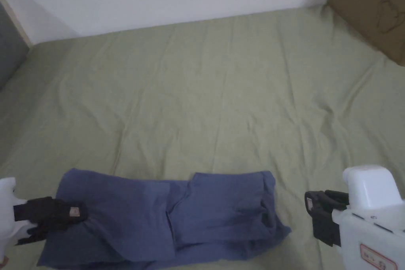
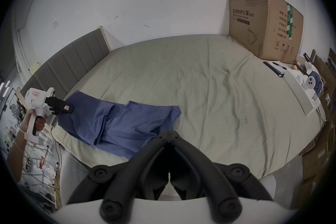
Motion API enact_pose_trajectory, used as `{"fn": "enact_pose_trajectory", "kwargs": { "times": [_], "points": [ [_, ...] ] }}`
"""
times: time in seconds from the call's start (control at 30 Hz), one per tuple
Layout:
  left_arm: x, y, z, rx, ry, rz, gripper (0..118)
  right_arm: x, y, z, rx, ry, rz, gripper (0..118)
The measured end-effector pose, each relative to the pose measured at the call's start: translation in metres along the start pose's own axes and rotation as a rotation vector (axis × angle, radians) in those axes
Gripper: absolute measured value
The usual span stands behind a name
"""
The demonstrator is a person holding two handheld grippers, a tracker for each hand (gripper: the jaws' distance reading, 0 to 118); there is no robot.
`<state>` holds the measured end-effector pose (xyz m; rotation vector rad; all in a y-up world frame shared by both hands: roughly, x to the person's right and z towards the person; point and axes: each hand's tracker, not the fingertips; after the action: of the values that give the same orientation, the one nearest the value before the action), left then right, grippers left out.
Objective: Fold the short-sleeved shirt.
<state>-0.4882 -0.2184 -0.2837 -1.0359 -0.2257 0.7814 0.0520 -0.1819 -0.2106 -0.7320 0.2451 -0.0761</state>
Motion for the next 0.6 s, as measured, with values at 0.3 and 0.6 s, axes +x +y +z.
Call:
{"fn": "enact_pose_trajectory", "kwargs": {
  "times": [0.3,0.6],
  "points": [
    [0.144,-0.012,-0.036,-0.036,-0.022,-0.211,7,0.027,-0.009,0.016,0.032,-0.003,-0.054,0],
    [0.252,-0.071,-0.186,-0.323,0.034,-0.397,9,0.078,-0.025,0.03,0.039,-0.037,-0.179,0]
  ]
}}
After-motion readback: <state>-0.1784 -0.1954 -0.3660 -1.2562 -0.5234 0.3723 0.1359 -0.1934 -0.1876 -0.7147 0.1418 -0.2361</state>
